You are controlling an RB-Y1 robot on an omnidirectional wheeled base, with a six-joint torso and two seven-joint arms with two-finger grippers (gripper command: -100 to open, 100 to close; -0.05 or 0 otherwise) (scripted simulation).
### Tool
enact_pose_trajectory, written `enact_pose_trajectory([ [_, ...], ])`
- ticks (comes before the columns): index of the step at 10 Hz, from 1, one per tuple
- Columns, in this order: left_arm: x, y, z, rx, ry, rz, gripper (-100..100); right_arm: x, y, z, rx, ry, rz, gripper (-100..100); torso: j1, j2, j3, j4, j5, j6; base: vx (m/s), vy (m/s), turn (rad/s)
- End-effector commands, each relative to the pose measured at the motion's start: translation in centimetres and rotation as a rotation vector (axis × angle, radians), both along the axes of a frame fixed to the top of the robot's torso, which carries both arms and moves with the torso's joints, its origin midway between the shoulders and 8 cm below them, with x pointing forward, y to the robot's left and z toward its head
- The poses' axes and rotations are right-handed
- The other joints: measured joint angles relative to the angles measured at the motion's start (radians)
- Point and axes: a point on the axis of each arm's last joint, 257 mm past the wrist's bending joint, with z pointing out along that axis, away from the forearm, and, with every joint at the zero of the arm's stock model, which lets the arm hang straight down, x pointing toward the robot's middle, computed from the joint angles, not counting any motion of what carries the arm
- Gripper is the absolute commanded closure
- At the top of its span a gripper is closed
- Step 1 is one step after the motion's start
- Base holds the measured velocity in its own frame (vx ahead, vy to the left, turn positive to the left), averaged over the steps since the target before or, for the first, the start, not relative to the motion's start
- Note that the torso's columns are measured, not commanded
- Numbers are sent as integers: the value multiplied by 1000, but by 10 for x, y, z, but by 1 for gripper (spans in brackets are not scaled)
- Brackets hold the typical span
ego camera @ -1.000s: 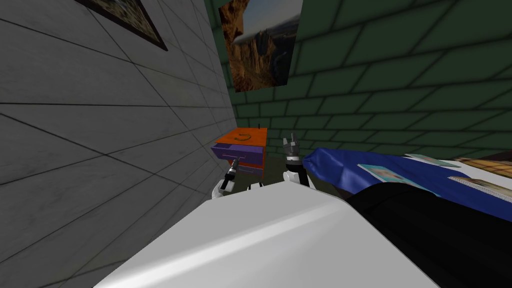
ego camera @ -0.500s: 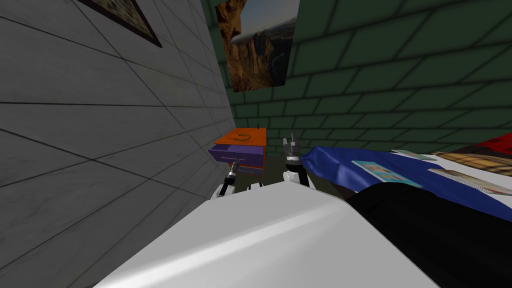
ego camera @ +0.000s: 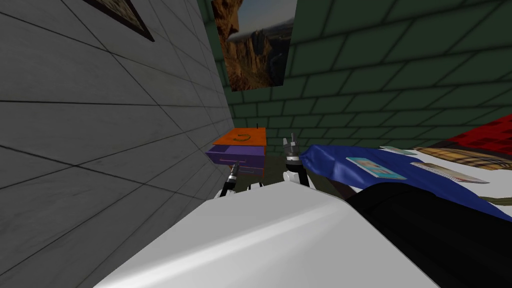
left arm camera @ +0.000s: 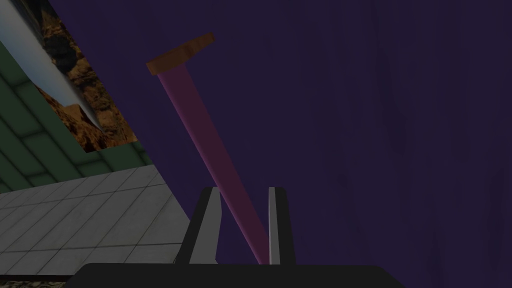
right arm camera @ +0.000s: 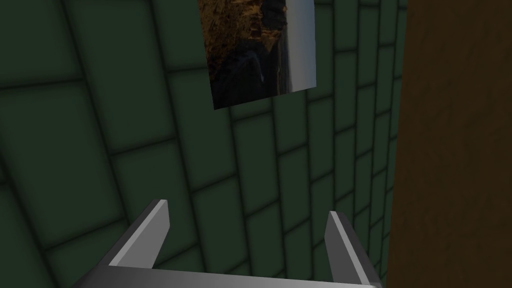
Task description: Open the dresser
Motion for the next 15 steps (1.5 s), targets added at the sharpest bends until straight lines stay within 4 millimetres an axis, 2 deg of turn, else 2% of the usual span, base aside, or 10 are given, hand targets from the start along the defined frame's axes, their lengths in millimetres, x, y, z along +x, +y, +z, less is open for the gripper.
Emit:
enact_pose_trajectory([
  [1,-20,1,-4,1,25,26,100,0,0,0,0,0,0,0,0,1,1,0,0,1,9,64,-88],
  [2,-16,-1,0,-9,11,18,100,0,0,0,0,0,0,0,-1,0,0,0,0,0,-1,18,-15],
  [7,-28,0,-5,1,26,13,100,0,0,0,0,0,0,0,1,3,2,2,0,-1,-152,40,36],
  [8,-19,-3,12,-7,9,7,-100,0,0,0,0,0,0,0,1,2,1,0,0,0,-120,20,35],
  [9,-19,-3,12,-7,9,7,-100,0,0,0,0,0,0,0,-2,-3,-2,1,-1,1,-20,-12,18],
  [15,-2,-5,45,-4,9,-7,-100,0,0,0,0,0,0,0,-1,7,4,5,-1,1,-4,-12,19],
])
